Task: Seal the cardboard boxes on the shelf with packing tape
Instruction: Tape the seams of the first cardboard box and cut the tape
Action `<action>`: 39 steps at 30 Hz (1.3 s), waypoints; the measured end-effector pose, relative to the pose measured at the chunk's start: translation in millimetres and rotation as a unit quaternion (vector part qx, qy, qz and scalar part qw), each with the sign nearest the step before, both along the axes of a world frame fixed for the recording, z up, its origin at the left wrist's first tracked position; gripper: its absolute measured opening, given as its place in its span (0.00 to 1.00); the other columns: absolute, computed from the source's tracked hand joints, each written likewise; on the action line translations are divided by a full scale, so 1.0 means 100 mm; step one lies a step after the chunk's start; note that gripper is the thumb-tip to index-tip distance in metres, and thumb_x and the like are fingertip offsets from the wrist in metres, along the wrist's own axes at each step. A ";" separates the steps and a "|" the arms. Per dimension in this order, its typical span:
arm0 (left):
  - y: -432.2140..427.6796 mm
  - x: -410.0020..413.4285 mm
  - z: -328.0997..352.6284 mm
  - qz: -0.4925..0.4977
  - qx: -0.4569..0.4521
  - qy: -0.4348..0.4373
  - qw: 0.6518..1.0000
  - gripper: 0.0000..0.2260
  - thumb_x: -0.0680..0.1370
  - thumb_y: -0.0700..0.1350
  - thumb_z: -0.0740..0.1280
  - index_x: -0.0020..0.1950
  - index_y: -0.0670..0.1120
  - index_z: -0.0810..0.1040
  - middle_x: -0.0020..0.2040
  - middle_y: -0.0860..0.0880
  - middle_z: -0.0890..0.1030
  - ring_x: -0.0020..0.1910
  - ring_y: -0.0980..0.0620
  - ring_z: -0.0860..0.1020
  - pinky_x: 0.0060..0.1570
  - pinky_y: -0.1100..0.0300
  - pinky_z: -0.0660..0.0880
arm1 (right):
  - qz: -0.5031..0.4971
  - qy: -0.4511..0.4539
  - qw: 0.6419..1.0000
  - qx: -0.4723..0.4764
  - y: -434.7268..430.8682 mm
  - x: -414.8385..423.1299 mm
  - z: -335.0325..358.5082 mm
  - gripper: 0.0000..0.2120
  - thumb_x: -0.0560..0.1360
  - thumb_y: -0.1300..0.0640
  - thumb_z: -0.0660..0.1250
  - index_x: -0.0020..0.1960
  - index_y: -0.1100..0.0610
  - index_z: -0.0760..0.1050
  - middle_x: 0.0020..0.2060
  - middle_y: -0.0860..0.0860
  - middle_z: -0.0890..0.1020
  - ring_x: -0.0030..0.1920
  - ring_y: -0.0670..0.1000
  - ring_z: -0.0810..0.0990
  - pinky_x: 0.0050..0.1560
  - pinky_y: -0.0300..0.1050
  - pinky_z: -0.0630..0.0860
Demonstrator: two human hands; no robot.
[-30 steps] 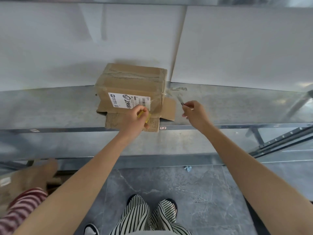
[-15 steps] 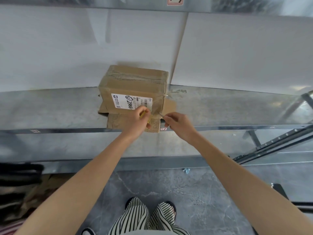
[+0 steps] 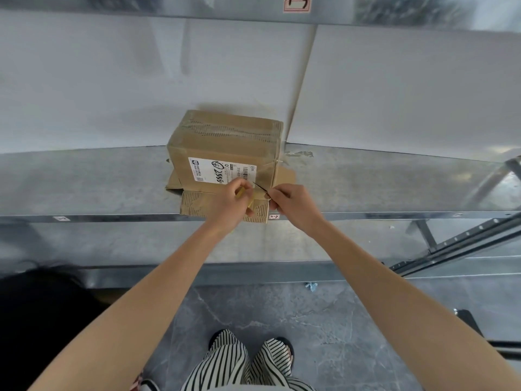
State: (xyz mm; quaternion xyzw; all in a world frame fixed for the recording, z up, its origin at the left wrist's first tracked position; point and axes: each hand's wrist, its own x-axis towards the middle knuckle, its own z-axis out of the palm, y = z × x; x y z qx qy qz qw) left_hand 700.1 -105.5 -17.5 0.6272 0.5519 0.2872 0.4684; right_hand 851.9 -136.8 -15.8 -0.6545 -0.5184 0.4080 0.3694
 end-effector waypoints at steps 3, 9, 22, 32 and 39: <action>0.00 0.00 0.00 -0.001 0.008 0.007 1.000 0.06 0.80 0.46 0.61 0.48 0.44 0.75 0.46 0.45 0.80 0.28 0.55 0.81 0.31 0.62 0.72 | 0.006 -0.011 1.000 -0.002 0.00 0.07 -0.01 0.08 0.77 0.58 0.64 0.42 0.57 0.79 0.32 0.46 0.79 0.28 0.38 0.72 0.32 0.33 0.67; -0.01 0.00 -0.01 0.002 0.010 -0.003 1.000 0.07 0.79 0.45 0.61 0.45 0.44 0.75 0.41 0.45 0.79 0.25 0.60 0.77 0.29 0.65 0.70 | -0.024 -0.106 0.993 -0.041 0.02 0.55 -0.19 0.04 0.77 0.57 0.64 0.46 0.56 0.77 0.37 0.52 0.79 0.31 0.45 0.70 0.29 0.35 0.66; -0.01 0.15 -0.11 0.080 0.101 0.089 0.988 0.08 0.74 0.47 0.69 0.38 0.54 0.71 0.32 0.58 0.75 0.27 0.68 0.71 0.26 0.75 0.65 | -0.088 -0.391 0.913 -0.078 0.37 0.97 -0.59 0.14 0.78 0.53 0.61 0.62 0.56 0.73 0.61 0.57 0.72 0.61 0.59 0.68 0.59 0.53 0.65; -0.02 0.15 -0.05 0.089 0.089 0.086 0.988 0.09 0.75 0.46 0.64 0.36 0.55 0.74 0.32 0.63 0.79 0.33 0.71 0.74 0.27 0.76 0.67 | -0.027 -0.135 0.978 0.156 0.88 0.37 0.52 0.20 0.78 0.55 0.61 0.70 0.54 0.68 0.68 0.51 0.70 0.69 0.51 0.66 0.68 0.46 0.64; 0.00 -0.06 -0.07 0.064 0.107 0.106 0.986 0.10 0.78 0.47 0.62 0.40 0.50 0.80 0.39 0.65 0.77 0.36 0.66 0.75 0.38 0.68 0.71 | 0.121 -0.215 0.966 0.076 0.97 0.24 0.52 0.18 0.77 0.49 0.63 0.66 0.46 0.72 0.69 0.49 0.67 0.67 0.51 0.67 0.68 0.53 0.64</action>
